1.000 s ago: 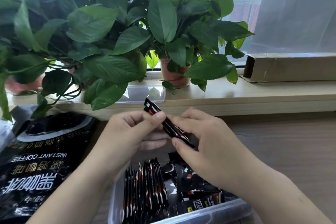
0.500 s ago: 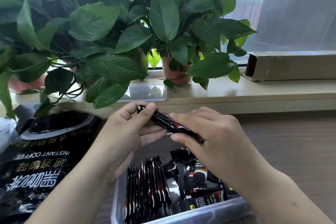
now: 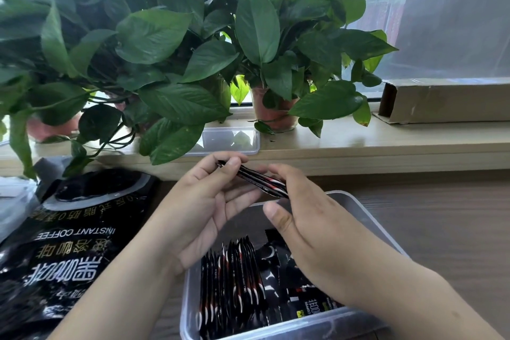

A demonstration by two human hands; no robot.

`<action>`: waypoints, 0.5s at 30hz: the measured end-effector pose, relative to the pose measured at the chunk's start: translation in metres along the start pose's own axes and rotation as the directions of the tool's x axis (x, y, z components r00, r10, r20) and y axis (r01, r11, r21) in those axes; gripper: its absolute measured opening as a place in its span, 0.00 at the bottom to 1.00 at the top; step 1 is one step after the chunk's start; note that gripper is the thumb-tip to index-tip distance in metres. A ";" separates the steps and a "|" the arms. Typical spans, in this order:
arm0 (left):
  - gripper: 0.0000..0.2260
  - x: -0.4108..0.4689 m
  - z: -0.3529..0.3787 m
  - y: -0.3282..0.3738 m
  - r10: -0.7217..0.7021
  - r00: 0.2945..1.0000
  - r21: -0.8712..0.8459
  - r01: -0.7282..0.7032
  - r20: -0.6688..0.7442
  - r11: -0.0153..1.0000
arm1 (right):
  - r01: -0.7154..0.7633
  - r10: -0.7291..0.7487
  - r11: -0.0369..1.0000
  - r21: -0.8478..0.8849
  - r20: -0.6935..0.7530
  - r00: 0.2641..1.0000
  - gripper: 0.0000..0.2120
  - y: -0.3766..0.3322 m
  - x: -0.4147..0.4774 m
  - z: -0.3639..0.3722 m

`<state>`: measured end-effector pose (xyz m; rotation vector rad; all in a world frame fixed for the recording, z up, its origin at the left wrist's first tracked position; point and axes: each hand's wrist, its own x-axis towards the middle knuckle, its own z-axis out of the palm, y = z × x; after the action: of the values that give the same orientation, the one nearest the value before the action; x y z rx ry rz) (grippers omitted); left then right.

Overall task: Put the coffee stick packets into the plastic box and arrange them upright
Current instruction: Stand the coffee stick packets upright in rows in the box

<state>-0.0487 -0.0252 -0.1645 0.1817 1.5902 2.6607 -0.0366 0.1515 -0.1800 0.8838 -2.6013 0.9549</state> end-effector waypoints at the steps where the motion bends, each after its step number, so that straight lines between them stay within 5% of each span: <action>1: 0.09 0.000 0.000 0.001 -0.003 1.000 -0.013 0.003 0.004 1.000 | 0.018 -0.018 1.000 -0.004 -0.033 0.999 0.21 0.001 0.001 0.000; 9: 0.07 0.002 -0.004 0.000 0.082 0.996 0.143 -0.079 -0.019 0.987 | 0.119 -0.183 0.965 -0.233 -0.275 0.944 0.16 0.008 0.003 -0.014; 15: 0.07 -0.005 0.001 0.003 0.081 0.995 0.244 -0.091 0.051 0.966 | 0.122 -0.173 0.977 -0.178 -0.310 0.935 0.10 -0.004 0.000 -0.007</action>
<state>-0.0434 -0.0259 -0.1617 0.3161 1.9381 2.4928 -0.0341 0.1539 -0.1727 0.7930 -2.2597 0.7702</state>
